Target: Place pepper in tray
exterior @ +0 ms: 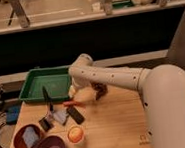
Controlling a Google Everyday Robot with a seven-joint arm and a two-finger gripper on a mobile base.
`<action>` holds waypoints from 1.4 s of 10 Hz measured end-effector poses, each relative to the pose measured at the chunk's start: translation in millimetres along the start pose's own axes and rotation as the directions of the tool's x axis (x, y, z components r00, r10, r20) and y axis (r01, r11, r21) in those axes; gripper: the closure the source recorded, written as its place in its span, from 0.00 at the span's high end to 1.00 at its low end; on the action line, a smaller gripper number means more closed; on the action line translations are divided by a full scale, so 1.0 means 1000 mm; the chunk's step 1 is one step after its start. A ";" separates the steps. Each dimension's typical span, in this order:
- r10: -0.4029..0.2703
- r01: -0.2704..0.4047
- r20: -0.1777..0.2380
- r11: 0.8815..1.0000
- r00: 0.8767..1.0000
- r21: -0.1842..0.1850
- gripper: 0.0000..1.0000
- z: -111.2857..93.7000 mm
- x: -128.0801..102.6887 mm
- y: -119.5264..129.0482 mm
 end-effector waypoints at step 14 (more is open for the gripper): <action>0.009 -0.014 0.069 0.997 0.998 0.070 0.80 0.057 -0.019 -0.019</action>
